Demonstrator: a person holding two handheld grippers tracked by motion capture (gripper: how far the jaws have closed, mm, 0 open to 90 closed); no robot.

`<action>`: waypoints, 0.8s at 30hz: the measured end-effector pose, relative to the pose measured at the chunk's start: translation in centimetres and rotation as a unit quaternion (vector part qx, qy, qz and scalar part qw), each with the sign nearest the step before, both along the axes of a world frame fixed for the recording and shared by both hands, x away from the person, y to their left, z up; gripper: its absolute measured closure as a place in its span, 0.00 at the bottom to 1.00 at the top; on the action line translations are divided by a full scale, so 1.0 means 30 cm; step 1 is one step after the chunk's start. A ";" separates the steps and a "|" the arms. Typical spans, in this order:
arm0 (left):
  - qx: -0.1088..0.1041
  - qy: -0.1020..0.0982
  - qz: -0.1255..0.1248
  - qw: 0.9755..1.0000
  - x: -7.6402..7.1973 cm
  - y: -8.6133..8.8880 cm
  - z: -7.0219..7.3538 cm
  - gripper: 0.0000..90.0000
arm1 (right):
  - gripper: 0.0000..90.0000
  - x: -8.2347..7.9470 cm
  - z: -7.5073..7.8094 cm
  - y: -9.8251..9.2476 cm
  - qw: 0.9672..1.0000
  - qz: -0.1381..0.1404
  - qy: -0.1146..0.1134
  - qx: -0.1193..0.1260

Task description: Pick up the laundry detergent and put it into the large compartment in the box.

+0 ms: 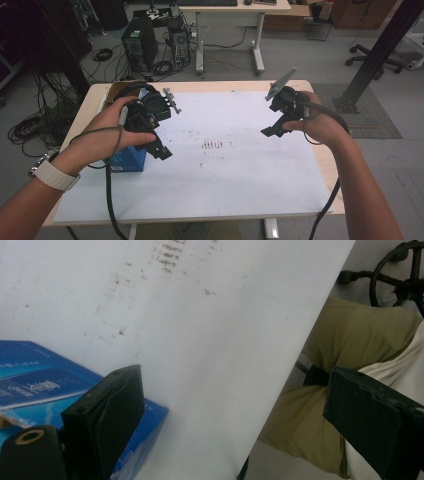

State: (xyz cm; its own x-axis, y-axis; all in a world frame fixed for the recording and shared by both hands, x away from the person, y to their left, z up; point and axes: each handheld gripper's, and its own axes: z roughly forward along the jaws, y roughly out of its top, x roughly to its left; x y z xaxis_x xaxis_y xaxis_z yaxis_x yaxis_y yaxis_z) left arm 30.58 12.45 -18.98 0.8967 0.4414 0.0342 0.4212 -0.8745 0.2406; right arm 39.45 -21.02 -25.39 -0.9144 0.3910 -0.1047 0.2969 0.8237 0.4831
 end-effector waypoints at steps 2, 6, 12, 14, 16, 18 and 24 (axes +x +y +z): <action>-0.001 0.001 -0.009 1.000 -0.005 -0.005 -0.003 0.11 | 0.11 0.000 0.000 0.001 1.000 0.000 0.000 -0.001; -0.001 0.003 -0.027 1.000 -0.013 -0.015 -0.011 0.11 | 0.11 0.000 -0.002 0.000 1.000 -0.001 0.000 0.001; 0.001 0.003 -0.044 0.999 -0.017 -0.024 -0.022 0.11 | 0.11 -0.001 -0.004 -0.001 1.000 -0.003 0.001 0.000; 0.001 -0.001 -0.044 0.999 -0.016 -0.025 -0.024 0.11 | 0.11 0.001 -0.004 -0.003 1.000 -0.002 0.000 0.001; 0.000 -0.001 -0.048 0.999 -0.017 -0.025 -0.025 0.11 | 0.11 0.002 -0.005 -0.002 1.000 -0.003 0.001 0.001; 0.003 -0.002 -0.047 0.999 -0.017 -0.026 -0.026 0.11 | 0.11 0.004 -0.006 0.000 1.000 -0.002 0.001 0.001; 0.003 -0.003 -0.048 0.999 -0.016 -0.031 -0.030 0.11 | 0.11 0.004 -0.010 0.001 1.000 -0.002 0.003 0.002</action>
State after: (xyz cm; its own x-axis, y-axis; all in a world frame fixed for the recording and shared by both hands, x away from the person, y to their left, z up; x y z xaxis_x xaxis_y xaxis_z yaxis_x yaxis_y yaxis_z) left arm 30.10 11.53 -19.87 0.9345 0.3535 0.0413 0.3345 -0.9120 0.2375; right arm 39.55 -20.99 -25.69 -0.9138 0.3941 -0.0983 0.3020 0.8210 0.4846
